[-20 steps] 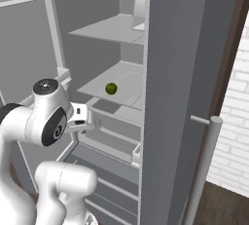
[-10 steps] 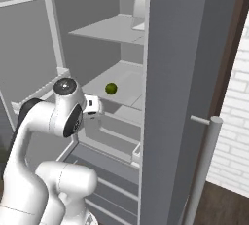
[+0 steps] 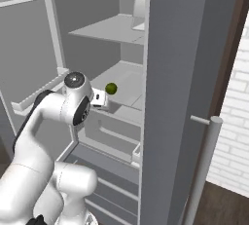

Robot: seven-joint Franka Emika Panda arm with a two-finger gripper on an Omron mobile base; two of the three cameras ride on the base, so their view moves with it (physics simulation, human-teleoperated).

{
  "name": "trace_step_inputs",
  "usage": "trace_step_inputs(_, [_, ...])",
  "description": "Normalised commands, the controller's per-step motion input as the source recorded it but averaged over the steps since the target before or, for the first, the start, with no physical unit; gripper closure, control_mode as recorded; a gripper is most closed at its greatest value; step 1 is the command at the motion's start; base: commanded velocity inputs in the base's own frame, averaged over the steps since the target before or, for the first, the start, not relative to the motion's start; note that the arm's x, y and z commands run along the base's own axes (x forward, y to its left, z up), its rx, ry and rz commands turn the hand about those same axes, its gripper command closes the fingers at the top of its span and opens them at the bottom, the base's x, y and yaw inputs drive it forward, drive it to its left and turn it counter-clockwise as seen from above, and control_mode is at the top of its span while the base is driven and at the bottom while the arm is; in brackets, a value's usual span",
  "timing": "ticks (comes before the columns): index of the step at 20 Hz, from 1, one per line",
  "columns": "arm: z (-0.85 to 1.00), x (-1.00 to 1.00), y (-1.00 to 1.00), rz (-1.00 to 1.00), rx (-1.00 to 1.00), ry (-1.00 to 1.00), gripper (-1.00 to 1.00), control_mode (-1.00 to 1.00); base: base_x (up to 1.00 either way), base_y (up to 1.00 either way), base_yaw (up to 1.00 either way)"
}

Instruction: Place one lime and one steak in each tupperware on the nearby counter, to pack two identical lunches.

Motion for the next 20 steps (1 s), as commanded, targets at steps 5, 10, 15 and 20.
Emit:
trace_step_inputs(5, [0.00, 0.61, -0.09, 0.00, 0.00, 0.00, -1.00, -1.00, 0.00, 0.00, 0.00])
trace_step_inputs(10, [-0.01, 0.71, 0.00, 0.00, 0.00, 0.00, -1.00, -1.00, 0.00, 0.00, 0.00])
trace_step_inputs(15, [-0.07, 0.90, 0.00, 0.00, 0.00, 0.00, -1.00, -1.00, 0.00, 0.00, 0.00])
trace_step_inputs(20, [-0.09, 0.75, -0.01, 0.00, 0.00, 0.00, -1.00, -1.00, 0.00, 0.00, 0.00])
